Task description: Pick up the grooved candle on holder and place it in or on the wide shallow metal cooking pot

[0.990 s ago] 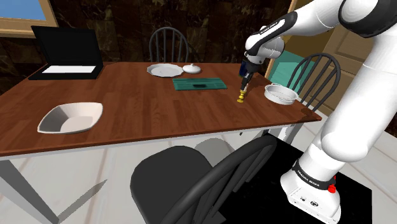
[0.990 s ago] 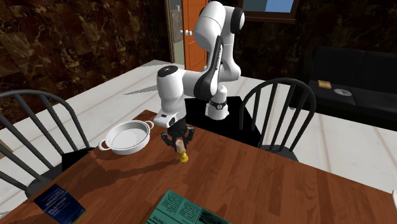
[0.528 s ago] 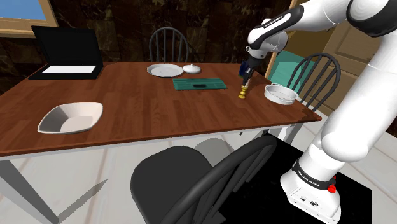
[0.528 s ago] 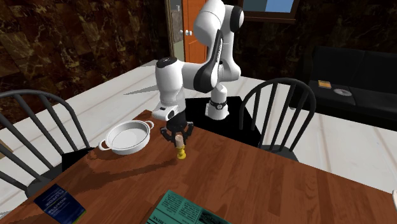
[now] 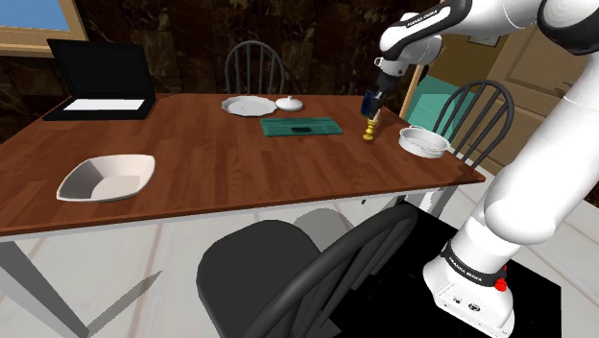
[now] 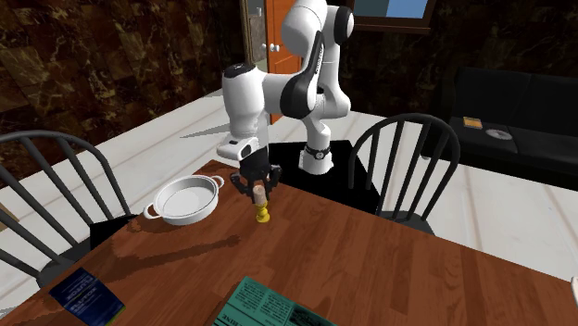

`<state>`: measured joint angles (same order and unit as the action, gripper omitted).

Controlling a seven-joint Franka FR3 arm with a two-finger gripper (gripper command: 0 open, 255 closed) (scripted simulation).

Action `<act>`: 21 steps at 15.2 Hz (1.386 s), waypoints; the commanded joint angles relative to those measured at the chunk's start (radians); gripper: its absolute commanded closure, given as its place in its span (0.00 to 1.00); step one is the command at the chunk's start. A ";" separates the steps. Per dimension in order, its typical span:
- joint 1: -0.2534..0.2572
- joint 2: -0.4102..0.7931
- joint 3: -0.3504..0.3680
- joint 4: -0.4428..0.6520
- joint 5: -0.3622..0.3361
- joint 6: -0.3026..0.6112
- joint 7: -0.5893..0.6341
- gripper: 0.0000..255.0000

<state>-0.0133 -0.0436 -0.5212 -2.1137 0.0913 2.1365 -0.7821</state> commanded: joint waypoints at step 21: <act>-0.148 0.068 -0.171 0.257 0.045 -0.236 -0.315 1.00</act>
<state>-0.1478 0.0086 -0.6787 -1.8809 0.1250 1.9165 -1.0652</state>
